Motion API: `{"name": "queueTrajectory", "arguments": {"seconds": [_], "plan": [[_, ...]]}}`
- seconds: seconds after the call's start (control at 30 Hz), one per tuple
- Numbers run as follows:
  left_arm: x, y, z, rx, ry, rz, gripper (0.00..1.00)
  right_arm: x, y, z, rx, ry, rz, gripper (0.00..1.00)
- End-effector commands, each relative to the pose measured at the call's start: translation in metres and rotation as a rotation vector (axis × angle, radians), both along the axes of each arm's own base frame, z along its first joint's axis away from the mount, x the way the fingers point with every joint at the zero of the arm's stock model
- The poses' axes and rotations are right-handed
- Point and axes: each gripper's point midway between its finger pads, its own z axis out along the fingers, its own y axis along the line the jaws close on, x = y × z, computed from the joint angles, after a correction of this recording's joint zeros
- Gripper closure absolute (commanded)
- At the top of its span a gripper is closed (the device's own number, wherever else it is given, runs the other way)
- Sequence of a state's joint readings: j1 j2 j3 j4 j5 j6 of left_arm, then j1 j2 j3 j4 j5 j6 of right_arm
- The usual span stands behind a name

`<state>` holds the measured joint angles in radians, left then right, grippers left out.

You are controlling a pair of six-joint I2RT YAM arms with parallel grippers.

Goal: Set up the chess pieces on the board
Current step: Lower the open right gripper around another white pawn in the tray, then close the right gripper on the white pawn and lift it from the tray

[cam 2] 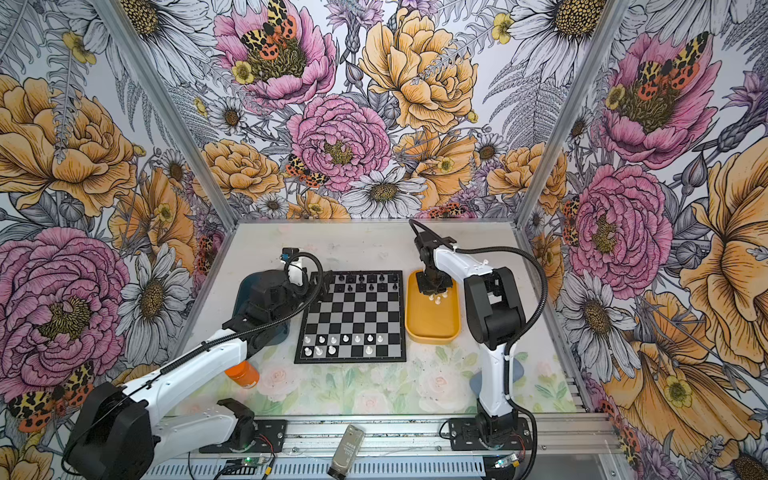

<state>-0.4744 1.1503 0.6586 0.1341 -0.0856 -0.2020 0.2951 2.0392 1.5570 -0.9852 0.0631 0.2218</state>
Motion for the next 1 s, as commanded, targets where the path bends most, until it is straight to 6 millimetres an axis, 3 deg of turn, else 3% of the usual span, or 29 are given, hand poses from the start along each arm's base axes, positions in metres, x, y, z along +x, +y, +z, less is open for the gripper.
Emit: {"name": "queueTrajectory", "arguments": {"seconds": [0.0, 0.97], "plan": [[0.003, -0.001, 0.015, -0.003, -0.035, -0.011, 0.14, 0.008, 0.003, -0.002, 0.017, -0.012, 0.003, 0.77], [0.002, -0.001, 0.013, -0.003, -0.031, -0.011, 0.14, 0.004, 0.004, -0.012, 0.018, 0.017, -0.001, 0.81]]}}
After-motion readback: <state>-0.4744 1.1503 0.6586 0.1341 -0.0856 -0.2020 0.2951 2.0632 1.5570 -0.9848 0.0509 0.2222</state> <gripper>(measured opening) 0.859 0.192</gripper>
